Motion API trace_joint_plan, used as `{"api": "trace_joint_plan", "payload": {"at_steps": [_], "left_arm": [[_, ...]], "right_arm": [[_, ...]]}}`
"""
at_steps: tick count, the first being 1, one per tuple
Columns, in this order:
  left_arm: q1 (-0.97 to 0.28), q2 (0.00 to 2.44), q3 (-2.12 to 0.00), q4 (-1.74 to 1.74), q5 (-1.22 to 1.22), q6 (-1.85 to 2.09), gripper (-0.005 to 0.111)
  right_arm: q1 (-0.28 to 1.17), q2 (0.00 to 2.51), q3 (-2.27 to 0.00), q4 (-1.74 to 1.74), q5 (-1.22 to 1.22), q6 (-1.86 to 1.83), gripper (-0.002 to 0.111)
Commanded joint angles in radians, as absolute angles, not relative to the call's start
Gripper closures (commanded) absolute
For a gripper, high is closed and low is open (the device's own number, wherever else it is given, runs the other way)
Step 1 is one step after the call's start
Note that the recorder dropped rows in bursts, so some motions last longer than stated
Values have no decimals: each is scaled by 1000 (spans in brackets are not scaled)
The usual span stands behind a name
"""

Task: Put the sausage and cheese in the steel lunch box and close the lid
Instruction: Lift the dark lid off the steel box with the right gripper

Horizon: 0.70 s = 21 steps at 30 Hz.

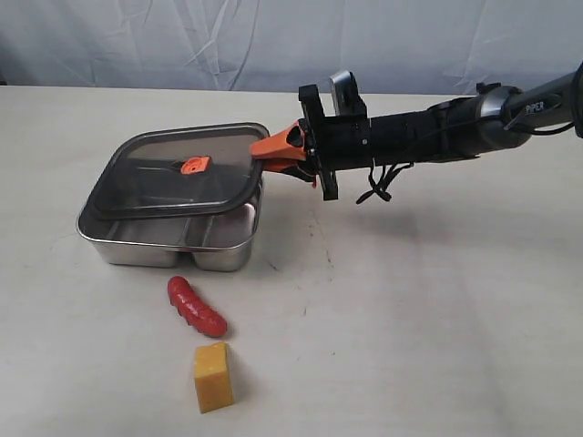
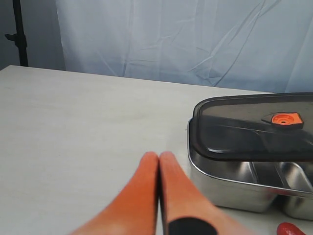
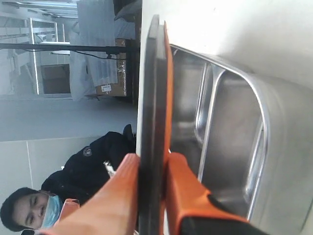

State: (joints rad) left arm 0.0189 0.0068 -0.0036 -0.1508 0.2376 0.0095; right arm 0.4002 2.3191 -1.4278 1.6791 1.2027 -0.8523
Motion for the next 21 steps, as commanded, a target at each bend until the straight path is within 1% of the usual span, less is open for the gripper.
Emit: {"api": "trace_joint_plan", "payload": {"at_steps": [1, 13, 21], "left_arm": [[19, 0, 0, -145, 231, 7, 107], [19, 0, 0, -145, 231, 7, 107], [19, 0, 0, -145, 231, 7, 107]], "right_arm": [[391, 2307, -1434, 1729, 1221, -878, 109], [337, 2233, -1434, 1736, 1221, -948, 109], [231, 2128, -1434, 1730, 1221, -1028, 109]]}}
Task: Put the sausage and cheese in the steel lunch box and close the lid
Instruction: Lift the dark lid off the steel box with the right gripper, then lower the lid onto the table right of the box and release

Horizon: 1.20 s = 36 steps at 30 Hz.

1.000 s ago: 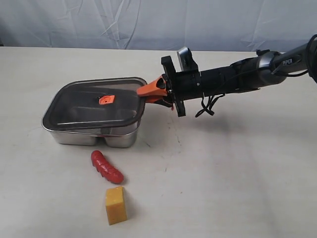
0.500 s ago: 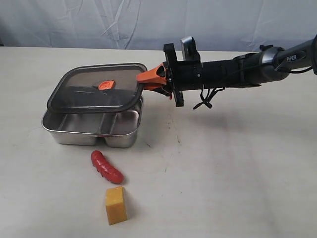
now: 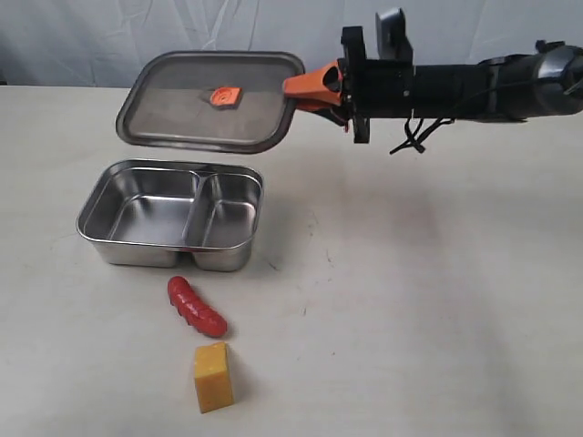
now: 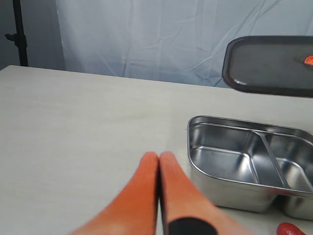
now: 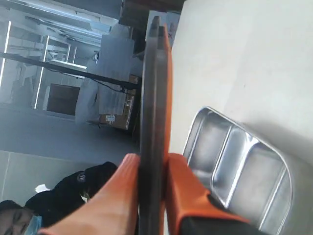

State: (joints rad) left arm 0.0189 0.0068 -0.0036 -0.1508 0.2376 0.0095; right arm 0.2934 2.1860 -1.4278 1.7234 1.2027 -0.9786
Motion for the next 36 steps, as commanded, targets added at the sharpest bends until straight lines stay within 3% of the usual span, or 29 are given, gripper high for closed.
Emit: {"api": "trace_joint_plan", "payload": {"at_steps": [1, 13, 19, 23, 26, 36], "left_arm": [[19, 0, 0, -145, 231, 7, 107], [19, 0, 0, -145, 231, 7, 107], [19, 0, 0, -145, 231, 7, 107], [19, 0, 0, -145, 231, 7, 107], [19, 0, 0, -145, 231, 7, 107], [19, 0, 0, -145, 231, 7, 107]], "right_arm": [[213, 2115, -1434, 1722, 1221, -1032, 109], [130, 1943, -1510, 1102, 791, -1010, 109], [130, 1847, -1524, 920, 766, -1010, 109], [130, 1788, -1524, 743, 912, -1010, 109], [190, 1738, -1521, 525, 1053, -1007, 109], [568, 1740, -1521, -68, 999, -767, 109]]}}
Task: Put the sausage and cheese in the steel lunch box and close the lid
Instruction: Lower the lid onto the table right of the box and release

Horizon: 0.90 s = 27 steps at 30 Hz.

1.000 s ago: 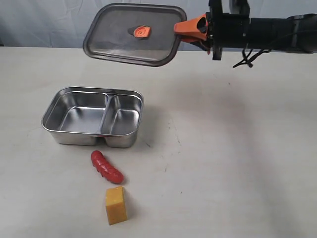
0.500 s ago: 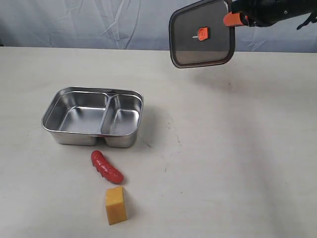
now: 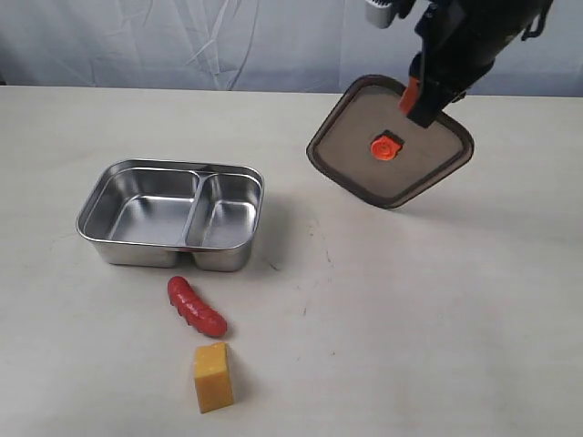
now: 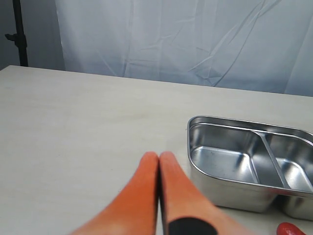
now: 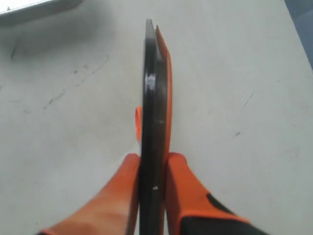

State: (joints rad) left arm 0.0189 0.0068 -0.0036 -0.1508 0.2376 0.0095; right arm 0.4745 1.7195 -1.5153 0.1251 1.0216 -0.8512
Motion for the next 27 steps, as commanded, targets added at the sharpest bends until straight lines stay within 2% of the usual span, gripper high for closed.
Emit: {"api": "trace_joint_plan", "payload": {"at_steps": [1, 12, 27], "left_arm": [[19, 0, 0, -145, 231, 7, 107], [19, 0, 0, -145, 231, 7, 107], [19, 0, 0, -145, 231, 7, 107]], "right_arm": [[604, 1750, -1521, -118, 999, -735, 109], [827, 1860, -1449, -166, 1003, -609, 109], [953, 1860, -1209, -50, 912, -544, 109]]}}
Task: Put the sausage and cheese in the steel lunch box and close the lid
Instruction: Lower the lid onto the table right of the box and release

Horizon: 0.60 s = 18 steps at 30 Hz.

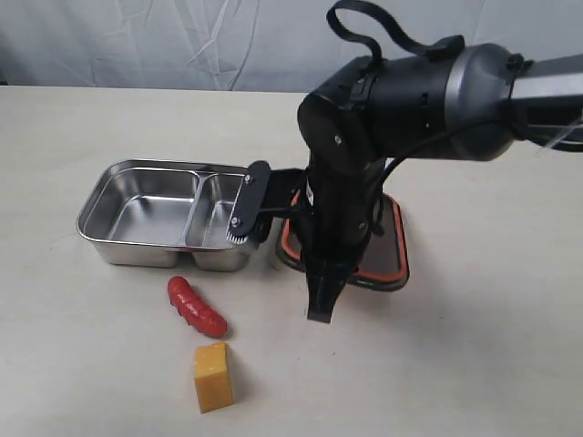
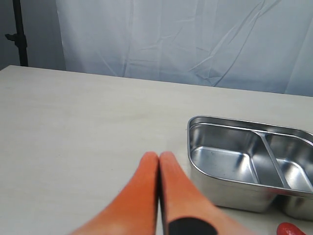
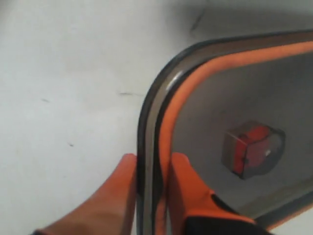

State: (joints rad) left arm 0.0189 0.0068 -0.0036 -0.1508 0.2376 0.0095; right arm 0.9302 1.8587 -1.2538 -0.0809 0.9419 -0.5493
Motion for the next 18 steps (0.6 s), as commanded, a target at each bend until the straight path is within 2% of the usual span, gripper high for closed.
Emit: {"api": "trace_joint_plan", "payload": {"at_steps": [1, 16, 18], "left_arm": [[19, 0, 0, -145, 231, 7, 107], [19, 0, 0, -145, 231, 7, 107], [19, 0, 0, -145, 231, 7, 107]], "right_arm": [[955, 1860, -1200, -43, 906, -544, 109], [956, 1860, -1191, 88, 870, -546, 109], [956, 1860, -1191, 88, 878, -546, 106]]}}
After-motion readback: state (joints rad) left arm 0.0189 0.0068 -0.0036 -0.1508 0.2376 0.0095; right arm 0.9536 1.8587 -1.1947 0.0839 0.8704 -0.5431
